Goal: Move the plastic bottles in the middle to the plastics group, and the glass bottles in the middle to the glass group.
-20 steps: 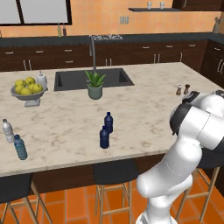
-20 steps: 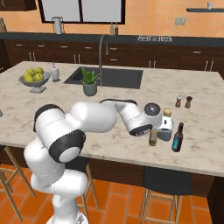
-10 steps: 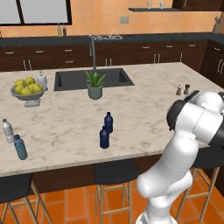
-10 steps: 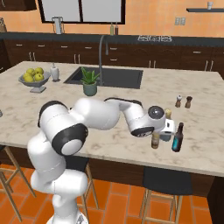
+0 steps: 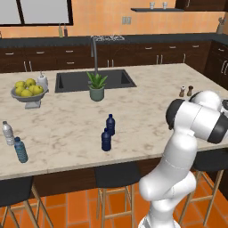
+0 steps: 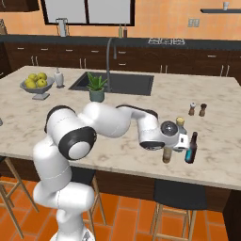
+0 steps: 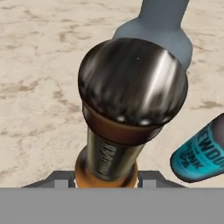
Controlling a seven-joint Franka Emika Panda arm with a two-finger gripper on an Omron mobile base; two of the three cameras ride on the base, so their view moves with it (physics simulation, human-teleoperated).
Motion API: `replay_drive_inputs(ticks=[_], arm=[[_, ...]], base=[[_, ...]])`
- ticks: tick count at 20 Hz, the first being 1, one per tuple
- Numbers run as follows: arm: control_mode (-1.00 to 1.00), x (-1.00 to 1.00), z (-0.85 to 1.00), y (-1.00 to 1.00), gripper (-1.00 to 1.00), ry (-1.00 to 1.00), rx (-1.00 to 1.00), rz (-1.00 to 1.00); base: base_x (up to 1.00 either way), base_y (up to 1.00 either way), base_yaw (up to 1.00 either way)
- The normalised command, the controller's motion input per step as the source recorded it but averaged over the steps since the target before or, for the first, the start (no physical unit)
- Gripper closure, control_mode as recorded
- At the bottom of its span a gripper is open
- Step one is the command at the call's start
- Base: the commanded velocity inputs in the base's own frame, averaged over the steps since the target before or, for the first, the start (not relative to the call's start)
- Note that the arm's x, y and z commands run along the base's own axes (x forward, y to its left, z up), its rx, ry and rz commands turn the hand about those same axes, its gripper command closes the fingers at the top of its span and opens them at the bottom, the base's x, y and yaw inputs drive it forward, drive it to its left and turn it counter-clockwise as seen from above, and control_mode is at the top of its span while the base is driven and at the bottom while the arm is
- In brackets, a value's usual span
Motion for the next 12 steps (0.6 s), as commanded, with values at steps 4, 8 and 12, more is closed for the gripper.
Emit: replay_drive_inputs(ticks=[4,8,12], arm=[[-1.0,0.08,0.01,-0.03,1.0,-0.09,0.0,0.0],[-1.0,0.02,0.0,0.0,1.0,-0.01,0.0,0.0],[-1.0,0.11,0.0,0.0,1.0,0.03,-0.01,0.0]], base=[[0.0,0.0,0.0],[0.0,0.0,0.0],[0.0,0.0,0.0]])
